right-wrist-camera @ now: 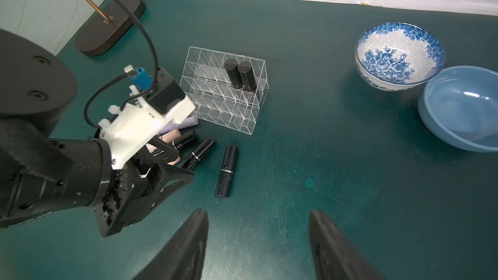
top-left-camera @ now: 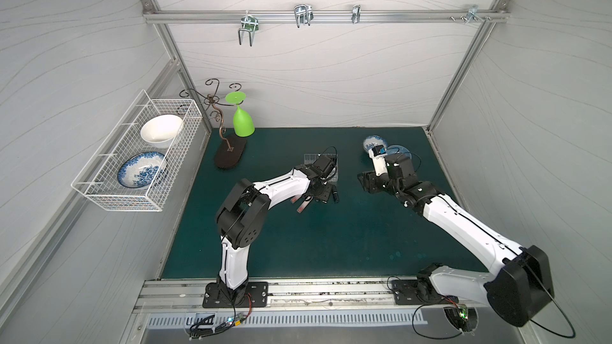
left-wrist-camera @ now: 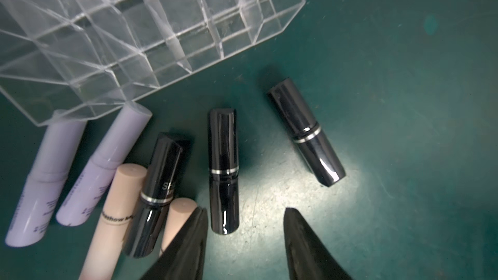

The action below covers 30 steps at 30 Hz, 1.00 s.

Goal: Arrange the lipsticks in the organizer
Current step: Pick up the lipstick at the center of the board.

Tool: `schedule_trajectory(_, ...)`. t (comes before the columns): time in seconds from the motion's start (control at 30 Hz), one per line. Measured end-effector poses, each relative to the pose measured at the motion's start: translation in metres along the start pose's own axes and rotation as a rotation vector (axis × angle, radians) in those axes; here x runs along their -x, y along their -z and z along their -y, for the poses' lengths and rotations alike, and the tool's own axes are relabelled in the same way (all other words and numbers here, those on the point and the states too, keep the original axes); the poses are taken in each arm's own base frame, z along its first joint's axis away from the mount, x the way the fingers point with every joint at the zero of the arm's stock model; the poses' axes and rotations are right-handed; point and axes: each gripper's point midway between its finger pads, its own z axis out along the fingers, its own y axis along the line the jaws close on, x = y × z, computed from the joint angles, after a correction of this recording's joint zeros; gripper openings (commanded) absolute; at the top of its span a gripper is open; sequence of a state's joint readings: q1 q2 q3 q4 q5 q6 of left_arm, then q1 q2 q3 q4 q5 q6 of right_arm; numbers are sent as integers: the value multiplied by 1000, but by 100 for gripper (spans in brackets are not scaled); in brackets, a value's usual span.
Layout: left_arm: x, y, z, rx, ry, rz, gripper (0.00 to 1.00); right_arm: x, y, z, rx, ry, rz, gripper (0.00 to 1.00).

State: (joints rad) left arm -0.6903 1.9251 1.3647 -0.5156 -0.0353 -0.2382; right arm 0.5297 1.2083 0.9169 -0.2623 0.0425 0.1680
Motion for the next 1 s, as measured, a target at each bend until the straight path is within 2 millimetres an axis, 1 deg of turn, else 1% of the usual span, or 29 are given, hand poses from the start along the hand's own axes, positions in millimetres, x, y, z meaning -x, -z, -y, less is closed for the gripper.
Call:
schedule_trajectory(0.2, 1, -1, -3, 16, -3, 3, 54, 0, 0, -1, 3, 0, -1, 63)
schedule_trajectory(0.4, -3, -12, -4, 26, -7, -22, 53, 0, 0, -1, 7, 0, -1, 63)
schedule_trajectory(0.47, -6, -17, -4, 30, -10, -39, 52, 0, 0, -2, 9, 0, -2, 63)
schedule_trajectory(0.57, -3, -21, -4, 34, -17, -45, 49, -1, 0, -2, 11, 0, -3, 63)
schedule_trajectory(0.73, 0, -22, -3, 33, -21, -40, 48, -1, 0, -3, 17, 0, -4, 63)
schedule_trajectory(1.0, -4, -28, -4, 38, -22, -60, 45, -1, 0, -3, 18, 0, -4, 63)
